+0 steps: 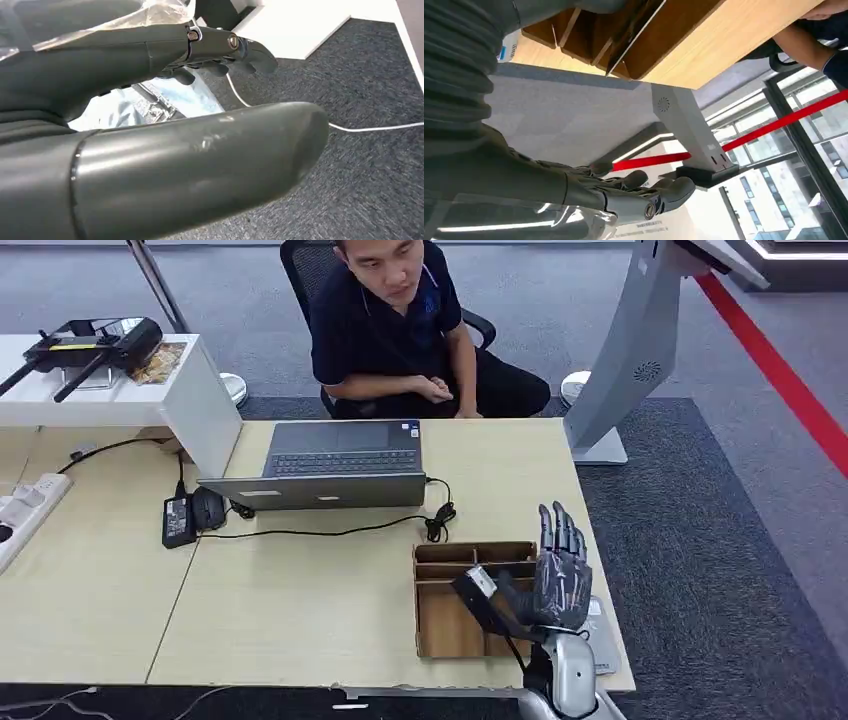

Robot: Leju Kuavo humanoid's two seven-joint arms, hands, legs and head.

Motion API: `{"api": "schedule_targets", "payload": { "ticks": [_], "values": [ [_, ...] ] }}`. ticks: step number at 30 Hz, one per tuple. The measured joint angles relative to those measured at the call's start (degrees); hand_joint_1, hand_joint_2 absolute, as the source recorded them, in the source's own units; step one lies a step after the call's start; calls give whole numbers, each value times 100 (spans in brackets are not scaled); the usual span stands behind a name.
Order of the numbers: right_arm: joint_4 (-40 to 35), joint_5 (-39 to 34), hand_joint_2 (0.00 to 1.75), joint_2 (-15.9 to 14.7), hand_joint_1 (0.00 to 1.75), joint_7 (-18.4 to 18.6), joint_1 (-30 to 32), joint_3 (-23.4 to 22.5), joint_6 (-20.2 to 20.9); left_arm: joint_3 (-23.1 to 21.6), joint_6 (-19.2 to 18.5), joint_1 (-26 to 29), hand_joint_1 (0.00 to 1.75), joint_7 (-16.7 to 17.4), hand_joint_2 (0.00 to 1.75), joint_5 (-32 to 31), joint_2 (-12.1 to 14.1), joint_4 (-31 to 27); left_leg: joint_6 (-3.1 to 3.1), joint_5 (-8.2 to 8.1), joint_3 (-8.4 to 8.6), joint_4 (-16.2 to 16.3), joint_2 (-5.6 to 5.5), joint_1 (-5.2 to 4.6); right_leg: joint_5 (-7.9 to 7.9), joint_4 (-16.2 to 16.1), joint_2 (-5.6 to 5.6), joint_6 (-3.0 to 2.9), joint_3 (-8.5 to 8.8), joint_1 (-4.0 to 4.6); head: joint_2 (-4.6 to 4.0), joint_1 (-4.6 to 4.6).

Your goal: Pass the card to the sensor for recognition and then transmit it.

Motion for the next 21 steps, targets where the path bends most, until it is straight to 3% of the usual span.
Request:
{"api": "schedule_targets", "payload": {
  "ticks": [21],
  "values": [
    [26, -17, 175, -2, 5, 33, -1, 0, 0, 0, 0, 0, 0, 0, 0, -15, -7, 0, 0, 0, 0, 0, 0, 0, 0, 0, 0, 0, 0, 0, 0, 0]
  ]
}}
